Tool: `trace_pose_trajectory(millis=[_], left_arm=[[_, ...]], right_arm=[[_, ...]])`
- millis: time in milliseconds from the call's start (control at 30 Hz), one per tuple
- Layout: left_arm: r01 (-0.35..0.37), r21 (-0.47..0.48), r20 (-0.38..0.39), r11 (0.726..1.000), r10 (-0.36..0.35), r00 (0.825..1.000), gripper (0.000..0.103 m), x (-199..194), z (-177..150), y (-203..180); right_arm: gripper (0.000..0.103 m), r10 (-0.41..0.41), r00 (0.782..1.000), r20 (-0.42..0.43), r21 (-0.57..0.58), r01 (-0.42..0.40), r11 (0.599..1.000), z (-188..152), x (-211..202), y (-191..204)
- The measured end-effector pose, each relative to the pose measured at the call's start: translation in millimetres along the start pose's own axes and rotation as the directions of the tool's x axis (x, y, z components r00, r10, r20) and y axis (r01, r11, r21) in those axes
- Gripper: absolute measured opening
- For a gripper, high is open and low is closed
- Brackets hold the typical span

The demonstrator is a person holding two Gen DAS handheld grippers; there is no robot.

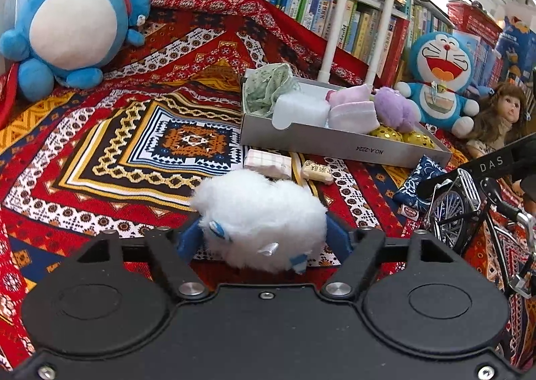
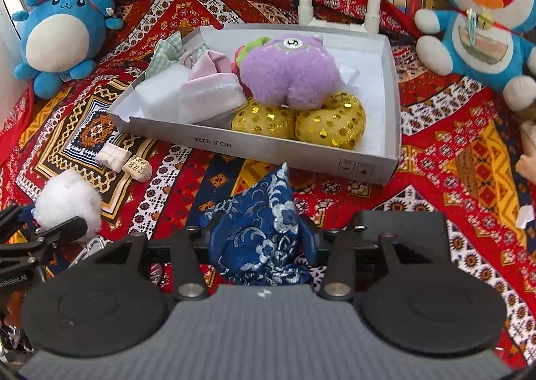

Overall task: Organize soft objects
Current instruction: 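Lift the fluffy ball with the left tool while the right tool lifts the blue cloth, then carry the fluffy ball and blue cloth over the white box with both tools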

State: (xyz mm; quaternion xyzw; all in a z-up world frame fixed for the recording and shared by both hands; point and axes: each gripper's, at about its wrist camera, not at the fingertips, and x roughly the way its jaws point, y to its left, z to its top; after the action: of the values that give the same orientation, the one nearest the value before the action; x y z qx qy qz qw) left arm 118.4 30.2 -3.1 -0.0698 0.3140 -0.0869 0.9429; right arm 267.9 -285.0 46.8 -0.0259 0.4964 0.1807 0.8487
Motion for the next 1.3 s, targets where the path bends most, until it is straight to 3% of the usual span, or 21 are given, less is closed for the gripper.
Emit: trace_pose_trajectory(millis=[33, 100, 333, 800, 1167, 1300], left_arm=[[-0.002, 0.004, 0.002, 1.000, 0.002, 1.000, 0.069, -1.0, 0.7, -1.1], [-0.007, 0.007, 0.005, 1.000, 0.007, 1.000, 0.067, -2.7, 2.6, -2.9], [-0.019, 0.006, 0.031, 1.000, 0.018, 0.999, 0.066, -11.8, 14.9, -5.3], [0.018, 0.066, 0.096, 0.998, -0.024, 0.995, 0.066, -27.5, 58.7, -22.1], [0.130, 0.120, 0.163, 0.984, -0.149, 0.975, 0.066, -25.0, 100.4, -41.2], [0.139, 0.125, 0.158, 0.982, -0.158, 0.975, 0.066, -14.2, 115.4, -45.8]], right_arm=[[0.061, 0.005, 1.000, -0.003, 0.006, -0.005, 1.000, -0.4, 0.5, -0.4], [0.048, 0.018, 1.000, -0.005, 0.019, -0.018, 1.000, -1.5, -0.4, 0.5], [0.036, 0.019, 1.000, 0.023, 0.015, -0.019, 1.000, -2.0, -17.8, 6.7], [0.034, -0.001, 0.985, 0.170, 0.027, -0.004, 1.000, 11.5, -65.6, 12.8], [0.035, -0.034, 0.946, 0.323, 0.090, 0.005, 0.996, 24.4, -87.5, 13.7], [0.035, -0.039, 0.933, 0.359, 0.122, -0.005, 0.992, 28.0, -86.9, 10.7]])
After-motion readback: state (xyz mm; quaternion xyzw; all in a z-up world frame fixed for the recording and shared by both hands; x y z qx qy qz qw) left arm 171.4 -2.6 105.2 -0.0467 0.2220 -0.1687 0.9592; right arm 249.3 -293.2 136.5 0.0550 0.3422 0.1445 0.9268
